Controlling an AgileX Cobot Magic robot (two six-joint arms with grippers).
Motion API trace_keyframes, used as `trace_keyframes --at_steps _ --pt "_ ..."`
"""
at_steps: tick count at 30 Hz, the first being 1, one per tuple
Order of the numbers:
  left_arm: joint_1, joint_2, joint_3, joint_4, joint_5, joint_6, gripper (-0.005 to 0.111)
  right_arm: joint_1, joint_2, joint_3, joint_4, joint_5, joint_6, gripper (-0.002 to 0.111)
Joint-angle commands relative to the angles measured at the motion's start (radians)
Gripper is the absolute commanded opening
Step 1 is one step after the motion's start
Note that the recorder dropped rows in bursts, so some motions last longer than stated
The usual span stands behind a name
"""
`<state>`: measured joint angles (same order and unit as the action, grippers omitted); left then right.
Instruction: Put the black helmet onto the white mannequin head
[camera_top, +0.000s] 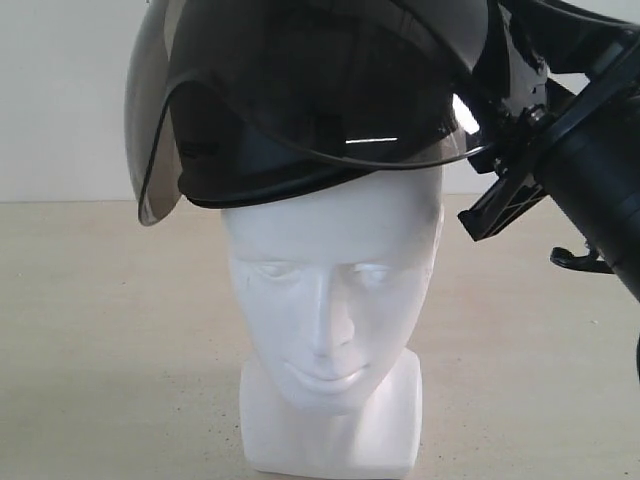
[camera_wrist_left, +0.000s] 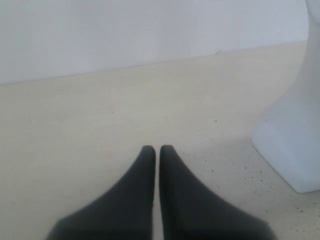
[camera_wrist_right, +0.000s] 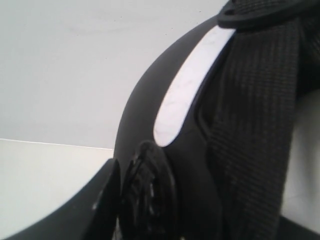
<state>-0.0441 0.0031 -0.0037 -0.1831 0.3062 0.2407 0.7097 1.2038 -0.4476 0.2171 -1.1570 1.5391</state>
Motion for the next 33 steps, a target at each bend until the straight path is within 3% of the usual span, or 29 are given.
trace_keyframes --at_steps 1,9,33 --pt "-0.003 -0.003 0.004 -0.011 0.0 0.0 0.004 0.045 -0.016 0.019 0.121 0.014 -0.113 0.0" --pt "-0.003 -0.003 0.004 -0.011 0.0 0.0 0.004 0.194 -0.016 0.019 0.387 -0.031 -0.32 0.0" --pt "-0.003 -0.003 0.004 -0.011 0.0 0.0 0.004 0.204 -0.016 0.019 0.429 0.032 -0.374 0.0"
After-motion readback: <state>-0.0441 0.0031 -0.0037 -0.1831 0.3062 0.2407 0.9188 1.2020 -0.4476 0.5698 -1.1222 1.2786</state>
